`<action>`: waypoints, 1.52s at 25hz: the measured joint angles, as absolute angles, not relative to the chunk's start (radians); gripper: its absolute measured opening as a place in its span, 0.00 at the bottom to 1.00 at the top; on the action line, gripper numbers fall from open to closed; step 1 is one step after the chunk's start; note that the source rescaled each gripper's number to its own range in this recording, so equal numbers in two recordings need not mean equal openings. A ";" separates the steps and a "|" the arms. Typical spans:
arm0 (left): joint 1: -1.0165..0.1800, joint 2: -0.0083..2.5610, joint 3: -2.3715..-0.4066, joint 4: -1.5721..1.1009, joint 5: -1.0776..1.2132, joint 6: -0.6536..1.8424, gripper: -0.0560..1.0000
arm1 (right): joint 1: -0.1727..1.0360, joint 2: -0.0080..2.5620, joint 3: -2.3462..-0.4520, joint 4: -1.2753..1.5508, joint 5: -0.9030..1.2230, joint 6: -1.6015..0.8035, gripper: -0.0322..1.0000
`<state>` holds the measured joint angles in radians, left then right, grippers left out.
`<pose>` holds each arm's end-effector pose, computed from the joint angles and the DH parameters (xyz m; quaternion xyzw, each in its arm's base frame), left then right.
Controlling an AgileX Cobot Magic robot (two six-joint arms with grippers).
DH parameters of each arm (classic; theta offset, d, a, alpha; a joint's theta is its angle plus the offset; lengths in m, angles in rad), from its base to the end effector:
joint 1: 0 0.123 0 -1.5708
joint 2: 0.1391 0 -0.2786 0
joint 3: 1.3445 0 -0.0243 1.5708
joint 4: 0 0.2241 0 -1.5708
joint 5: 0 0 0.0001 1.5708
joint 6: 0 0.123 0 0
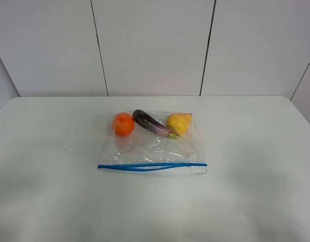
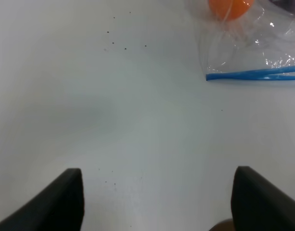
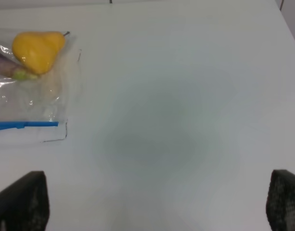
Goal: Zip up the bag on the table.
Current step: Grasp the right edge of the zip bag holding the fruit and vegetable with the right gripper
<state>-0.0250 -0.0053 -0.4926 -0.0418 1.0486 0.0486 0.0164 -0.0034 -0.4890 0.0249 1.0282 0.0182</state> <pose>0.0071 -0.0046 0.2492 0.0319 0.8498 -0.0147 0.5259 0.0089 0.0028 0.2503 0.0005 0.8466 0.0216 0.5318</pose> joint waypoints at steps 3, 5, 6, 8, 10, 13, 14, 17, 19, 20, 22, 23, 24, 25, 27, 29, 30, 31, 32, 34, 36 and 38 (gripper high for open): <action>-0.025 -0.005 -0.493 -0.042 1.049 0.049 0.99 | 0.016 -0.003 -0.489 0.025 1.028 0.018 1.00; -0.025 -0.005 -0.493 -0.042 1.049 0.049 0.99 | 0.016 -0.003 -0.489 0.031 1.028 0.027 1.00; -0.025 -0.005 -0.493 -0.042 1.049 0.049 0.99 | 0.016 -0.003 -0.489 0.035 1.028 0.031 1.00; -0.025 -0.005 -0.493 -0.042 1.049 0.049 0.99 | 0.016 -0.002 -0.492 0.038 1.028 0.038 1.00; -0.025 -0.005 -0.493 -0.042 1.049 0.049 0.99 | 0.016 0.035 -0.523 0.059 1.028 0.054 1.00; -0.025 -0.005 -0.493 -0.042 1.049 0.049 0.99 | 0.016 0.198 -0.623 0.084 1.028 0.061 1.00; -0.025 -0.005 -0.493 -0.042 1.049 0.049 0.99 | 0.016 0.272 -0.664 0.085 1.028 0.061 1.00; -0.025 -0.005 -0.493 -0.042 1.049 0.049 0.99 | 0.016 0.495 -0.778 0.086 1.027 0.059 1.00; -0.025 -0.005 -0.493 -0.042 1.049 0.049 0.99 | 0.016 0.639 -0.847 0.092 1.026 0.048 1.00; -0.025 -0.005 -0.493 -0.042 1.049 0.049 0.99 | 0.016 0.715 -0.872 0.095 1.025 0.042 1.00; -0.025 -0.005 -0.493 -0.042 1.049 0.049 0.99 | 0.016 0.860 -0.923 0.112 1.022 0.030 1.00; -0.025 -0.005 -0.493 -0.042 1.049 0.049 0.99 | 0.016 0.918 -0.943 0.122 1.018 0.023 1.00; -0.025 -0.005 -0.493 -0.042 1.049 0.049 0.99 | 0.016 0.986 -0.958 0.139 1.013 0.008 1.00; -0.025 -0.005 -0.493 -0.042 1.049 0.049 0.99 | 0.016 1.056 -0.971 0.160 1.008 -0.010 1.00; -0.025 -0.005 -0.493 -0.042 1.049 0.049 0.99 | 0.016 1.178 -0.984 0.206 0.988 -0.054 1.00; -0.025 -0.005 -0.493 -0.042 1.049 0.049 0.99 | 0.016 1.303 -0.987 0.267 0.951 -0.107 1.00; -0.025 -0.005 -0.493 -0.042 1.049 0.049 0.99 | 0.016 1.353 -0.989 0.296 0.925 -0.136 1.00; -0.025 -0.005 -0.493 -0.042 1.049 0.049 0.99 | 0.016 1.412 -0.990 0.333 0.895 -0.161 1.00; -0.025 -0.005 -0.493 -0.042 1.049 0.049 0.99 | 0.016 1.469 -0.990 0.375 0.867 -0.194 1.00; -0.025 -0.005 -0.493 -0.042 1.049 0.049 0.99 | 0.016 1.568 -0.990 0.464 0.809 -0.267 1.00; -0.025 -0.005 -0.493 -0.042 1.049 0.049 0.99 | 0.016 1.665 -0.990 0.586 0.779 -0.372 1.00; -0.025 -0.005 -0.493 -0.042 1.049 0.049 0.99 | 0.016 1.743 -0.991 0.718 0.770 -0.492 1.00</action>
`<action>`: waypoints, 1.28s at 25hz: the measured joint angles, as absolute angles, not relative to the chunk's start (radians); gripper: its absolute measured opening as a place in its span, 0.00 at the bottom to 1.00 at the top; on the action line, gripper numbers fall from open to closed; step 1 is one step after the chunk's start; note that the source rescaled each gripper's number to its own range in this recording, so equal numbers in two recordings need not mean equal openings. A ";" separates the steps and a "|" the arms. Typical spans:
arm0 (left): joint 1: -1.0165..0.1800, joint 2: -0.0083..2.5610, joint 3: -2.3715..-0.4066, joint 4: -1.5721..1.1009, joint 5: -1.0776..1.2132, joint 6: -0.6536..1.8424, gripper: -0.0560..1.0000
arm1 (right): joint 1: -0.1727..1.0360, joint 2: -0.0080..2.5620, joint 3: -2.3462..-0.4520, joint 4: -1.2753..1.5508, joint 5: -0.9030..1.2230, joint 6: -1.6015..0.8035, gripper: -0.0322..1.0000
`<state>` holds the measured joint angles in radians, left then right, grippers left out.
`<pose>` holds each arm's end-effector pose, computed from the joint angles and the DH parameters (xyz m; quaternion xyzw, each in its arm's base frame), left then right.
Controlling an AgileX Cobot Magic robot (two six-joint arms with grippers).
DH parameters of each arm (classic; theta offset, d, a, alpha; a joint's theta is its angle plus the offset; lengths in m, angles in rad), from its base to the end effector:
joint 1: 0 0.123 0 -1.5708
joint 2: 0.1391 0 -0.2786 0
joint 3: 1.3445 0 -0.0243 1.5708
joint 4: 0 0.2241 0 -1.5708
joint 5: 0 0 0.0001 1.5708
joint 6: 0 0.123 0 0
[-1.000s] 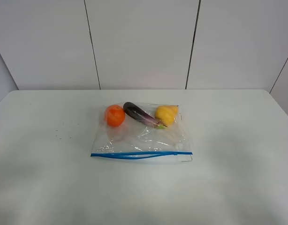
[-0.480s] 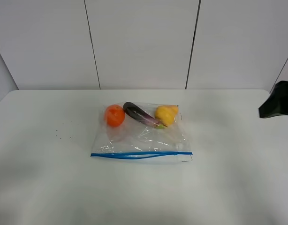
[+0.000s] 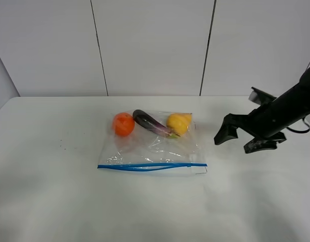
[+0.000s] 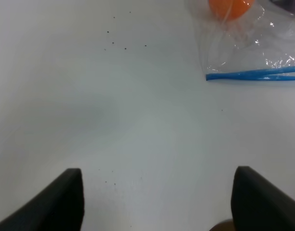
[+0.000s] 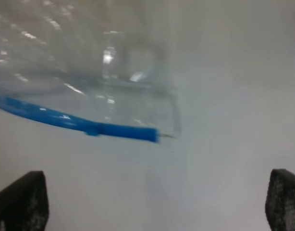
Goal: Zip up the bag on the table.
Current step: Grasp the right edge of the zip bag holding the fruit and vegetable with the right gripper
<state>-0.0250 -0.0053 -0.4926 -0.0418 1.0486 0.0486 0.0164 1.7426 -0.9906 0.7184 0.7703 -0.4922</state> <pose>0.0071 -0.0046 0.2492 0.0319 0.8498 -0.0147 0.5259 0.3052 0.0614 0.1639 -0.0074 0.9631 0.2390 0.1233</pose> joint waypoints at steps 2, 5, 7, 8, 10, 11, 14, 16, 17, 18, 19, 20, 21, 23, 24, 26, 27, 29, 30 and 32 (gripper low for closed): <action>-0.025 -0.005 -0.493 -0.042 1.049 0.049 0.99 | 0.016 1.814 -0.991 0.851 0.766 -0.614 1.00; -0.025 -0.005 -0.493 -0.042 1.049 0.049 0.99 | 0.016 1.898 -0.992 0.982 0.765 -0.758 1.00; -0.025 -0.005 -0.493 -0.042 1.049 0.049 0.99 | 0.016 1.948 -1.006 1.035 0.784 -0.830 1.00; -0.025 -0.005 -0.493 -0.042 1.049 0.049 0.99 | 0.016 1.973 -1.019 1.058 0.792 -0.857 1.00; -0.025 -0.005 -0.493 -0.042 1.049 0.049 0.99 | 0.016 2.013 -1.048 1.085 0.804 -0.884 1.00; -0.025 -0.005 -0.493 -0.042 1.049 0.049 0.99 | 0.016 2.031 -1.061 1.092 0.812 -0.888 1.00; -0.025 -0.005 -0.493 -0.042 1.049 0.049 0.99 | 0.016 2.075 -1.099 1.105 0.852 -0.917 1.00; -0.025 -0.005 -0.493 -0.042 1.049 0.049 0.99 | 0.016 2.101 -1.113 1.125 0.888 -0.957 1.00; -0.025 -0.005 -0.493 -0.042 1.049 0.049 0.99 | 0.016 2.109 -1.116 1.137 0.905 -0.973 1.00; -0.025 -0.005 -0.493 -0.042 1.049 0.049 0.99 | 0.016 2.117 -1.116 1.143 0.922 -0.985 1.00; -0.025 -0.005 -0.493 -0.042 1.049 0.049 0.99 | 0.016 2.124 -1.117 1.148 0.935 -0.992 1.00; -0.025 -0.005 -0.493 -0.042 1.049 0.049 0.99 | 0.016 2.131 -1.118 1.150 0.942 -1.001 1.00; -0.025 -0.005 -0.493 -0.042 1.049 0.049 0.99 | 0.016 2.135 -1.119 1.152 0.943 -1.008 1.00; -0.025 -0.005 -0.493 -0.042 1.049 0.049 0.99 | 0.016 2.137 -1.119 1.159 0.942 -1.022 1.00; -0.025 -0.005 -0.493 -0.042 1.049 0.049 0.99 | 0.016 2.137 -1.119 1.169 0.942 -1.031 1.00; -0.025 -0.005 -0.493 -0.042 1.049 0.049 0.99 | 0.016 2.138 -1.120 1.181 0.941 -1.041 1.00; -0.025 -0.005 -0.493 -0.042 1.049 0.049 0.99 | 0.016 2.143 -1.120 1.184 0.941 -1.045 1.00; -0.025 -0.005 -0.493 -0.042 1.049 0.049 0.99 | 0.016 2.154 -1.120 1.190 0.944 -1.059 1.00; -0.025 -0.005 -0.493 -0.042 1.049 0.049 0.99 | 0.016 2.162 -1.120 1.196 0.947 -1.063 1.00; -0.025 -0.005 -0.493 -0.042 1.049 0.049 0.99 | 0.016 2.175 -1.120 1.211 0.966 -1.069 1.00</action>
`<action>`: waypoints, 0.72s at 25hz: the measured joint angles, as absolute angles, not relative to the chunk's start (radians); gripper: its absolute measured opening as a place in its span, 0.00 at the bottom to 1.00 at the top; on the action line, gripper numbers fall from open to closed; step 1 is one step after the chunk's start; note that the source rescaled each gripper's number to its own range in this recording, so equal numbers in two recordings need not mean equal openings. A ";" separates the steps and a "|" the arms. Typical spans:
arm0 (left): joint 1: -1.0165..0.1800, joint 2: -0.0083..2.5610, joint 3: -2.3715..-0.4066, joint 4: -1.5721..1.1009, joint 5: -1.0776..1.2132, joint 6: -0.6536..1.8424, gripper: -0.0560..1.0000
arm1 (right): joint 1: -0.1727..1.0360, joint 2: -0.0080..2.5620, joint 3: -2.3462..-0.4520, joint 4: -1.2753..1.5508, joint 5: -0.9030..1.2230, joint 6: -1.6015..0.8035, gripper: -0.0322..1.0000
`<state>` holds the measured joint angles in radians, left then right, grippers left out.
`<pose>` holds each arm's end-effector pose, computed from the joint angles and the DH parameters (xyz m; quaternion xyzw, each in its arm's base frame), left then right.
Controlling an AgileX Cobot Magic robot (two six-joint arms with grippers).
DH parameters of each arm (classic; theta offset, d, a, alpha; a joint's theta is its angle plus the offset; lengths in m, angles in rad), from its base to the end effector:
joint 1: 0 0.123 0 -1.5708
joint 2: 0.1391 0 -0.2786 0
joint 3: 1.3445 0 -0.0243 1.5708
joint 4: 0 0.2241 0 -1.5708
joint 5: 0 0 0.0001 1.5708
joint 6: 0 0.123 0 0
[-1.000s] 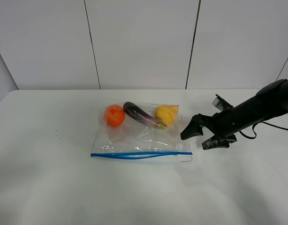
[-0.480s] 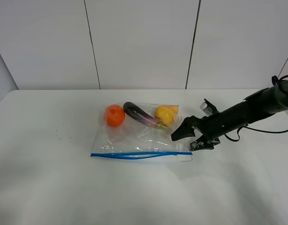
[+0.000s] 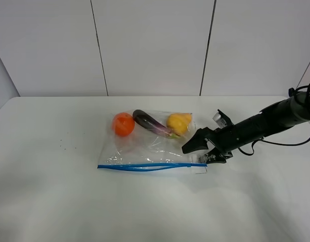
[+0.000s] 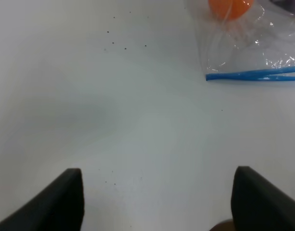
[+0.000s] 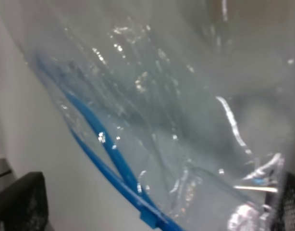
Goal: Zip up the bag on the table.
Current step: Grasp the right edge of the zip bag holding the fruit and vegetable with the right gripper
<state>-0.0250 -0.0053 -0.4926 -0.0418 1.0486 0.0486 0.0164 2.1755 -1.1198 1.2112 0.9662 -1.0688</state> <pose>0.0071 -0.0046 0.2492 0.0319 0.8498 -0.0147 0.5259 0.3442 0.1004 0.0794 -0.0724 0.9005 0.4224 0.0733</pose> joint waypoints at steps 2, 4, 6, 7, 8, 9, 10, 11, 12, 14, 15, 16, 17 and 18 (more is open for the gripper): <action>-0.025 -0.005 -0.493 -0.042 1.049 0.049 0.99 | 0.016 2.192 -1.120 1.232 0.980 -1.072 0.99; -0.025 -0.005 -0.493 -0.042 1.049 0.049 0.99 | 0.016 2.203 -1.120 1.248 0.993 -1.076 0.96; -0.025 -0.006 -0.493 -0.042 1.049 0.049 0.99 | 0.016 2.205 -1.120 1.258 0.995 -1.083 0.94; -0.025 -0.006 -0.493 -0.042 1.049 0.049 0.99 | 0.016 2.205 -1.120 1.262 0.995 -1.086 0.94; -0.025 -0.006 -0.493 -0.042 1.049 0.049 0.99 | 0.016 2.205 -1.120 1.267 0.995 -1.086 0.93; -0.025 -0.006 -0.493 -0.042 1.049 0.049 0.99 | 0.016 2.205 -1.120 1.271 0.996 -1.087 0.93; -0.025 -0.006 -0.493 -0.042 1.049 0.049 0.99 | 0.016 2.205 -1.120 1.272 0.997 -1.087 0.92; -0.025 -0.006 -0.493 -0.042 1.049 0.049 0.99 | 0.016 2.205 -1.120 1.272 0.999 -1.087 0.89; -0.025 -0.006 -0.493 -0.042 1.049 0.049 0.99 | 0.016 2.205 -1.120 1.273 1.002 -1.088 0.84; -0.025 -0.006 -0.493 -0.042 1.049 0.049 0.99 | 0.016 2.205 -1.120 1.274 1.008 -1.088 0.72; -0.025 -0.006 -0.493 -0.042 1.049 0.049 0.99 | 0.016 2.205 -1.120 1.274 1.011 -1.089 0.66; -0.025 -0.006 -0.493 -0.042 1.049 0.049 0.99 | 0.016 2.205 -1.120 1.274 1.013 -1.090 0.60; -0.025 -0.006 -0.493 -0.042 1.049 0.049 0.99 | 0.016 2.205 -1.120 1.274 1.014 -1.090 0.52; -0.025 -0.006 -0.493 -0.042 1.049 0.049 0.99 | 0.016 2.205 -1.120 1.274 1.015 -1.090 0.46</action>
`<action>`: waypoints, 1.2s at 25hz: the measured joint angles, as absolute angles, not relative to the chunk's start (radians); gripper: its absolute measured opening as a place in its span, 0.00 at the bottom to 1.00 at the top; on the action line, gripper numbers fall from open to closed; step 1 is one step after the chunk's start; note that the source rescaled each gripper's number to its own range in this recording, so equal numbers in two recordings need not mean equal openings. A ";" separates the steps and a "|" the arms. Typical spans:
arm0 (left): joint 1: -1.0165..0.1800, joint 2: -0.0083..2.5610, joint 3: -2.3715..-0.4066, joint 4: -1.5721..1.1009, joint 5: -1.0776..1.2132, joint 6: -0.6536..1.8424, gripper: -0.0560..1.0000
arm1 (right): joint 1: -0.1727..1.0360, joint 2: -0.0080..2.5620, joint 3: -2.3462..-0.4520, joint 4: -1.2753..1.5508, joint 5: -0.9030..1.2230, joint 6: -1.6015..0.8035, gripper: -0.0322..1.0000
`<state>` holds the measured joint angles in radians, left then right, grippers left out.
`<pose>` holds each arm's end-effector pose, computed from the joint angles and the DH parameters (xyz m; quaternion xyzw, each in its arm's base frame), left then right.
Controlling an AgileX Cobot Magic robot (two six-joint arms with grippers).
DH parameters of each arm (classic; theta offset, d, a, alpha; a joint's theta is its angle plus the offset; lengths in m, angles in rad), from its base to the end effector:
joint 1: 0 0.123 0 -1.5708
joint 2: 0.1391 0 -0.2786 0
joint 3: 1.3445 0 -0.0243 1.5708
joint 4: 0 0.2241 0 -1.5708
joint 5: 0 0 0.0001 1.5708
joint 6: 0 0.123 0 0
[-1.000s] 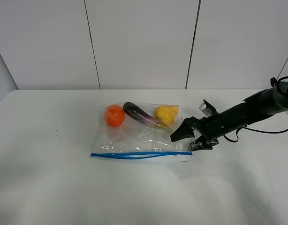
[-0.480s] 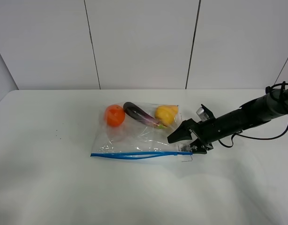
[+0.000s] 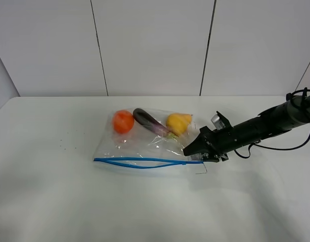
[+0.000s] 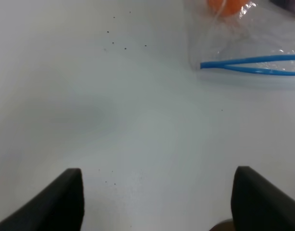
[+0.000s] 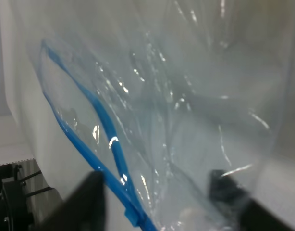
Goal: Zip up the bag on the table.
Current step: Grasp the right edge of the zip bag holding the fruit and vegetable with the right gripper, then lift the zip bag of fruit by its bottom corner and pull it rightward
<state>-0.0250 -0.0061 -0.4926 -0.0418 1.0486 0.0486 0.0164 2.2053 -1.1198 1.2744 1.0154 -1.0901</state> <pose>0.0070 -0.0046 0.2492 0.0319 0.8496 -0.0147 0.5262 0.3442 0.1057 0.0761 -0.0572 0.8863 0.4549 0.0653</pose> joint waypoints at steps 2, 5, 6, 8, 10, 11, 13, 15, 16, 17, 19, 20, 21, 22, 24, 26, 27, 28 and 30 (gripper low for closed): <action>-0.025 -0.006 -0.493 -0.042 1.049 0.049 0.99 | 0.016 2.205 -1.120 1.274 1.016 -1.090 0.28; -0.025 -0.006 -0.493 -0.042 1.049 0.049 0.99 | 0.016 2.205 -1.120 1.279 1.025 -1.090 0.03; -0.025 -0.006 -0.493 -0.042 1.049 0.049 0.99 | 0.014 2.205 -1.120 1.281 1.033 -1.090 0.03; -0.025 -0.006 -0.493 -0.042 1.049 0.049 0.99 | 0.005 2.205 -1.120 1.289 1.050 -1.090 0.03; -0.025 -0.006 -0.493 -0.042 1.049 0.049 0.99 | -0.009 2.205 -1.120 1.297 1.070 -1.090 0.03; -0.025 -0.006 -0.493 -0.042 1.049 0.049 0.99 | -0.019 2.205 -1.120 1.300 1.081 -1.090 0.03; -0.025 -0.006 -0.493 -0.042 1.049 0.049 0.99 | -0.038 2.205 -1.120 1.303 1.107 -1.090 0.03; -0.025 -0.006 -0.493 -0.042 1.049 0.049 0.99 | -0.059 2.205 -1.120 1.309 1.140 -1.090 0.03; -0.025 -0.006 -0.493 -0.042 1.049 0.049 0.99 | -0.067 2.205 -1.120 1.314 1.158 -1.090 0.03; -0.025 -0.006 -0.493 -0.042 1.049 0.049 0.99 | -0.074 2.205 -1.120 1.322 1.177 -1.090 0.03; -0.025 -0.006 -0.493 -0.042 1.049 0.049 0.99 | -0.080 2.205 -1.120 1.341 1.196 -1.081 0.03; -0.025 -0.006 -0.493 -0.042 1.049 0.049 0.99 | -0.080 2.205 -1.120 1.352 1.199 -1.070 0.03; -0.025 -0.006 -0.493 -0.042 1.049 0.049 0.99 | -0.080 2.205 -1.120 1.358 1.202 -1.060 0.03; -0.025 -0.006 -0.493 -0.042 1.049 0.049 0.99 | -0.080 2.205 -1.120 1.365 1.203 -1.053 0.03; -0.025 -0.006 -0.493 -0.042 1.049 0.049 0.99 | -0.080 2.205 -1.120 1.384 1.203 -1.036 0.03; -0.025 -0.006 -0.493 -0.042 1.049 0.049 0.99 | -0.080 2.205 -1.120 1.405 1.203 -1.027 0.03; -0.025 -0.006 -0.493 -0.042 1.049 0.049 0.99 | -0.080 2.205 -1.120 1.414 1.203 -1.022 0.03; -0.025 -0.006 -0.493 -0.042 1.049 0.049 0.99 | -0.080 2.205 -1.120 1.418 1.204 -1.015 0.03; -0.025 -0.006 -0.493 -0.042 1.049 0.049 0.99 | -0.080 2.205 -1.120 1.424 1.205 -1.009 0.03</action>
